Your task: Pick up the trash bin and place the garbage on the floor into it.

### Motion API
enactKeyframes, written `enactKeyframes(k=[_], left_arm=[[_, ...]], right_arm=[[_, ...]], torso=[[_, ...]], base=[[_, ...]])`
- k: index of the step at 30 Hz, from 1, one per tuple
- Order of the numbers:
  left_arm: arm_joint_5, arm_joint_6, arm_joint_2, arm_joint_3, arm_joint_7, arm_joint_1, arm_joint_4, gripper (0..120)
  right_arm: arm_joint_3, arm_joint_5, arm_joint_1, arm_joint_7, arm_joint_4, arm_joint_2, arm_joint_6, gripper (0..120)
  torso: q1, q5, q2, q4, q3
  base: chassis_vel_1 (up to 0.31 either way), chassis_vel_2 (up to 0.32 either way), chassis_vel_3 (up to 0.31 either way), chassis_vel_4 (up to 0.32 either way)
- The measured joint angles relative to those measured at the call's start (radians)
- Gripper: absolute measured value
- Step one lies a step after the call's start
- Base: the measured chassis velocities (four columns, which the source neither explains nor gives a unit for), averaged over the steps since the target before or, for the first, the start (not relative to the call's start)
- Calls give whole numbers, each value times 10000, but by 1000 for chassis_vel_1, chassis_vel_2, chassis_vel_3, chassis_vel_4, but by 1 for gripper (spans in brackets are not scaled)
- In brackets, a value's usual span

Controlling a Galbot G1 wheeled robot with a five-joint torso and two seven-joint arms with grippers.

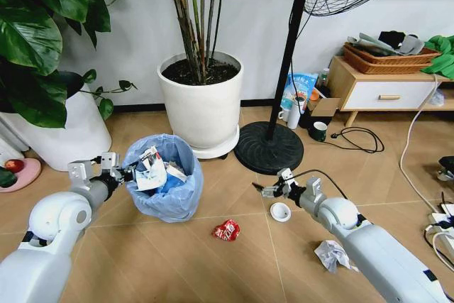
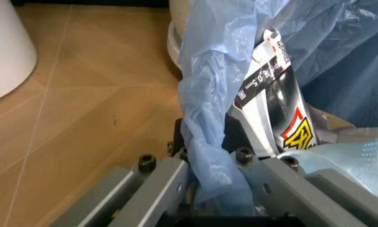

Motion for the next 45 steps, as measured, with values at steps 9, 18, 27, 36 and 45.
enactKeyframes(k=[9, 18, 27, 36, 45], left_arm=[[-138, 0, 241, 76, 499, -177, 372, 0], [-138, -23, 614, 88, 936, -356, 587, 0], [-161, -23, 741, 126, 964, -316, 489, 0], [-164, -26, 767, 157, 1002, -325, 488, 0], [-173, -48, 849, 145, 1064, -369, 539, 0]], right_arm=[[-1237, -298, 768, -340, -1163, 504, 129, 100], [-2034, -310, 994, -343, -1568, 738, -154, 100], [-2272, -645, 1116, -128, -2360, 1479, -251, 100], [-2164, -1229, 1446, -95, -3548, 2648, -130, 100], [-2145, -1464, 1609, -138, -4111, 2910, -108, 100]], torso=[[0, 0, 0, 3, 0], [0, -1, 0, -1, 0], [0, 0, 0, 0, 0], [0, -1, 0, 2, 0], [0, -1, 0, 0, 0]], base=[[0, 0, 0, 0], [0, 0, 0, 0], [0, 0, 0, 0], [0, 0, 0, 0], [0, 0, 0, 0]])
